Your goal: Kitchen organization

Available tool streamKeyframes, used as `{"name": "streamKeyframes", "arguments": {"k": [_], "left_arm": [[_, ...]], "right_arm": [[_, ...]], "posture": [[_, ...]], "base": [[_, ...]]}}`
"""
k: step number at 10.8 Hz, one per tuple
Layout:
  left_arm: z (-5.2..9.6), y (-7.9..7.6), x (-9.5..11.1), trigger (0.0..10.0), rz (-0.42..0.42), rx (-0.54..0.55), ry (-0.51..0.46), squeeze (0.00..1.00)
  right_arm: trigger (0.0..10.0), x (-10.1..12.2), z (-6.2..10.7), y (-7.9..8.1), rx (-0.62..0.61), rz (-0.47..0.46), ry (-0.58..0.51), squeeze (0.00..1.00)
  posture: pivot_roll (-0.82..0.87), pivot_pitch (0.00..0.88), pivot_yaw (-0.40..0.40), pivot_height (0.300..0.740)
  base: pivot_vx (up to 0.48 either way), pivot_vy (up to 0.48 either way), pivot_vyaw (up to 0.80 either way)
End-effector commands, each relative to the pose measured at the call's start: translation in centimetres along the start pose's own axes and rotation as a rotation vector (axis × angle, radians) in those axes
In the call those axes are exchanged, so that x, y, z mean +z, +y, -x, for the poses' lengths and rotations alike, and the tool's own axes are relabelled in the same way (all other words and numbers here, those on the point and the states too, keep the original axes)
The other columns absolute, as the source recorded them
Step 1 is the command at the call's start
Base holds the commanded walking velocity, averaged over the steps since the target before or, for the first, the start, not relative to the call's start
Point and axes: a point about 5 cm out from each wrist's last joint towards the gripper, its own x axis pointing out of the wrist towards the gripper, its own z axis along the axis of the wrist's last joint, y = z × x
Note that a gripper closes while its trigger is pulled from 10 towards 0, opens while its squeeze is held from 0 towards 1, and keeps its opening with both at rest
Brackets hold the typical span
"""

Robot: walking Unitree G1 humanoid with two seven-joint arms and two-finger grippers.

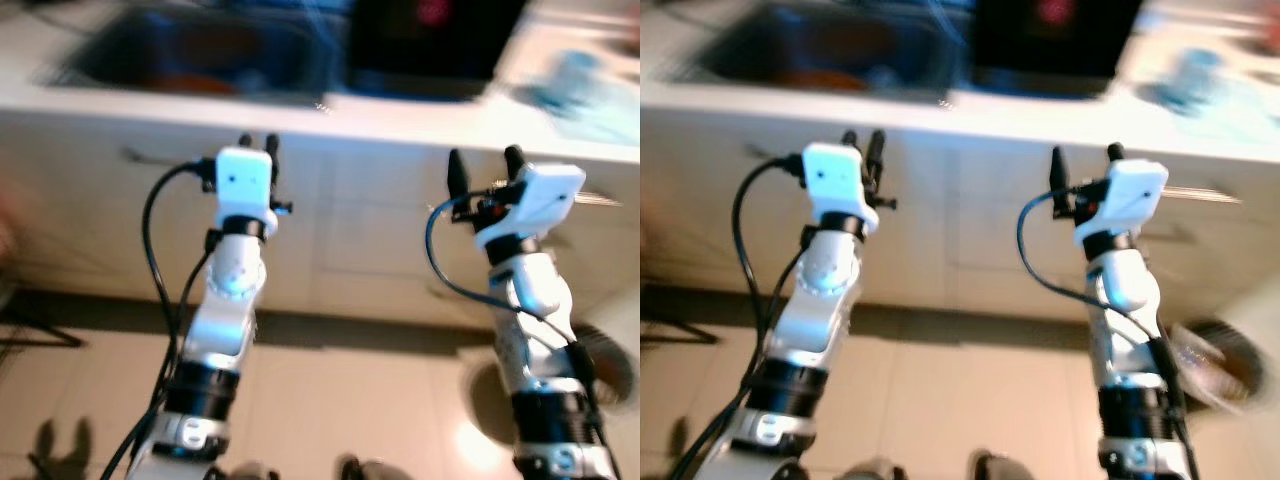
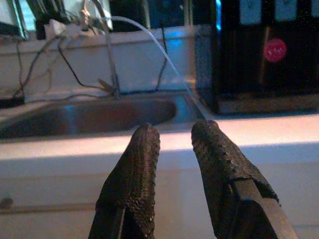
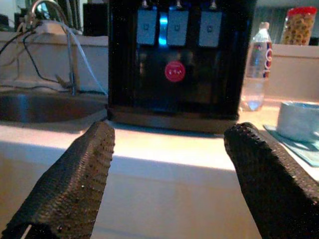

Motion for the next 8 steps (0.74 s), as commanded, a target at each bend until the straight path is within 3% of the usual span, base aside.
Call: {"name": "streamKeyframes", "arguments": {"k": [1, 5, 8], "left_arm": [[-0.03, 0.01, 0.17, 10.0, -0.003, 0.006, -0.006, 0.00], [-0.06, 0.18, 0.13, 10.0, -0.001, 0.014, -0.002, 0.00], [-0.20, 0.55, -0.24, 10.0, -0.010, 0.043, 0.024, 0.00]], "right_arm": [[10.0, -0.02, 0.05, -0.23, -0.005, 0.009, 0.006, 0.00], [10.0, -0.03, 0.04, -0.20, 0.001, 0.018, 0.007, 0.00], [10.0, -0.16, 0.06, -0.02, 0.019, 0.025, 0.015, 0.00]], "posture": [[0.01, 0.140, -0.019, 0.740], [0.01, 0.142, -0.019, 0.740], [0.01, 0.139, -0.021, 0.740]], "base": [[0.000, -0.341, 0.00], [0.000, -0.319, 0.00], [0.000, 0.000, 0.00]]}}
